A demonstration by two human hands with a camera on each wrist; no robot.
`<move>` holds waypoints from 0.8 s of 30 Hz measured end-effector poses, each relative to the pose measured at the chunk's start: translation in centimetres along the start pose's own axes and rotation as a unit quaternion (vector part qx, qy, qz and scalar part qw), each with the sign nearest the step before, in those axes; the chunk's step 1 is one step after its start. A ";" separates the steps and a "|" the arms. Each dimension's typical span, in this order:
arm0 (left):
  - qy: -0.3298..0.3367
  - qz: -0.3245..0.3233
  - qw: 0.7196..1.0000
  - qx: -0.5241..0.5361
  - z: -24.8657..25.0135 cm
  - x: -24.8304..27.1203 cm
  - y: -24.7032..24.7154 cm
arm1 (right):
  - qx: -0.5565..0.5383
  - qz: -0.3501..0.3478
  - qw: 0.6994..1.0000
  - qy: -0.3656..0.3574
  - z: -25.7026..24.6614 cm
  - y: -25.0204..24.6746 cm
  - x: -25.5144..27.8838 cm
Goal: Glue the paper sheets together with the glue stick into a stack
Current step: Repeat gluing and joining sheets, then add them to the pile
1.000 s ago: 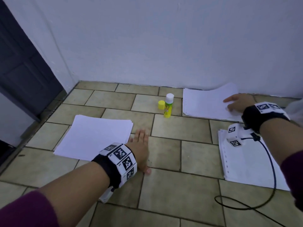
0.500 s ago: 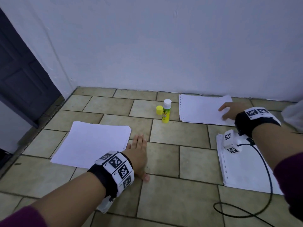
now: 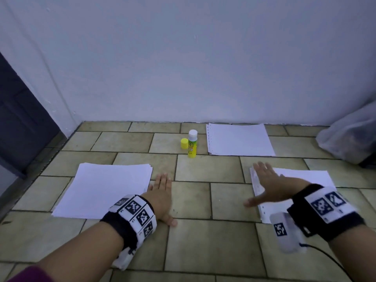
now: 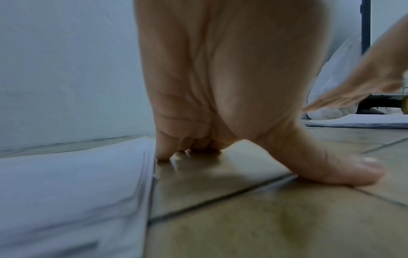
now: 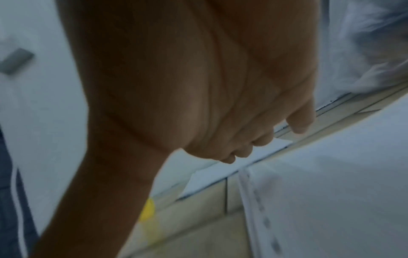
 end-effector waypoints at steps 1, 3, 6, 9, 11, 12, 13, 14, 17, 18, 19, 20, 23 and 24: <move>0.000 0.004 1.000 0.002 0.0 0.1 0.0 | 0.013 -0.009 1.000 0.005 -0.2 1.4 0.6; 0.000 0.014 1.000 0.004 -0.1 0.3 0.0 | 0.023 -0.018 0.999 0.017 -0.5 3.5 1.0; 0.010 0.036 0.999 0.017 0.1 0.9 -0.2 | 0.009 -0.019 1.000 0.023 -1.1 4.9 1.1; 0.033 0.069 0.996 0.054 -0.2 1.9 -0.2 | -0.011 -0.013 1.000 0.022 -1.4 5.0 1.3; 0.049 0.094 0.992 0.065 -0.5 2.8 0.2 | -0.014 -0.007 1.000 0.019 -1.5 5.0 1.4; 0.054 0.116 0.990 0.064 -0.7 3.3 0.4 | -0.013 -0.005 1.000 0.018 -1.5 5.0 1.4; 0.057 0.147 0.986 0.063 -0.8 3.9 0.3 | -0.014 -0.002 1.000 0.017 -1.4 5.0 1.4; 0.060 0.185 0.979 0.064 -1.1 4.3 0.2 | -0.016 0.000 1.000 0.016 -1.4 5.0 1.4; -0.008 0.275 0.954 0.122 -3.4 5.3 -0.6 | -0.018 0.012 1.000 0.015 -1.3 5.0 1.3; -0.060 0.268 0.952 0.135 -4.7 5.3 -0.5 | -0.018 0.016 1.000 0.014 -1.2 5.0 1.3; -0.114 0.239 0.955 0.136 -6.1 5.2 0.0 | -0.018 0.021 1.000 0.014 -1.2 5.1 1.3; -0.158 0.194 0.959 0.135 -7.4 5.0 0.6 | -0.018 0.024 0.999 0.013 -1.2 5.1 1.3; -0.188 0.101 0.962 0.171 -9.9 4.8 2.6 | -0.017 0.030 0.999 0.009 -1.2 5.0 1.3; -0.179 0.106 0.961 0.180 -10.4 4.6 2.9 | -0.018 0.032 0.999 0.007 -1.2 5.1 1.3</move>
Point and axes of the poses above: each hand's wrist, its own x-axis away from the middle knuckle, its own y-axis out of the palm, z = x × y, the point moved 3 cm from there along -x, towards the middle knuckle, and after that the axes turned 4 degrees about -x, right-handed, at the moved point
